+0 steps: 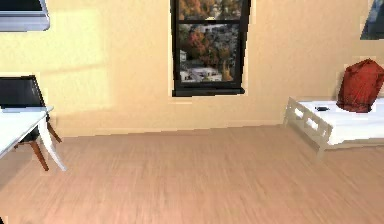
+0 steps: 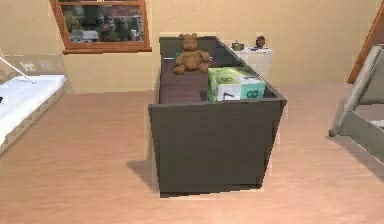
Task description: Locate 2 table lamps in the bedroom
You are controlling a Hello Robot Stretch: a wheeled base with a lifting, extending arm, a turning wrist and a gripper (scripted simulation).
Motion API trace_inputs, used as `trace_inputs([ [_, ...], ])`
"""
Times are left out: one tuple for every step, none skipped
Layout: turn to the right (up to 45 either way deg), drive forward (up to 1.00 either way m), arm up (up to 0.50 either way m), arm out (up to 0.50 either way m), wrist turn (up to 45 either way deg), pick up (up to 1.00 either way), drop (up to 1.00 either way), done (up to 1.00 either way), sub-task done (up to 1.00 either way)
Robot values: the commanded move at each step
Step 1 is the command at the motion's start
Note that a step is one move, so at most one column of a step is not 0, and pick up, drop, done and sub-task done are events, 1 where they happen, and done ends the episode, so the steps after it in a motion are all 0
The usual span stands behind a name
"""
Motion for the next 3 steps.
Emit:
trace_inputs([
  [-6.0, 0.00, 0.00, 0.00, 0.0, 0.00, 0.00, 0.00, 0.00],
  [0.0, 1.00, 0.00, 0.00, 0.0, 0.00, 0.00, 0.00, 0.00],
  [-33.0, 0.00, 0.00, 0.00, 0.0, 0.00, 0.00, 0.00, 0.00],
])
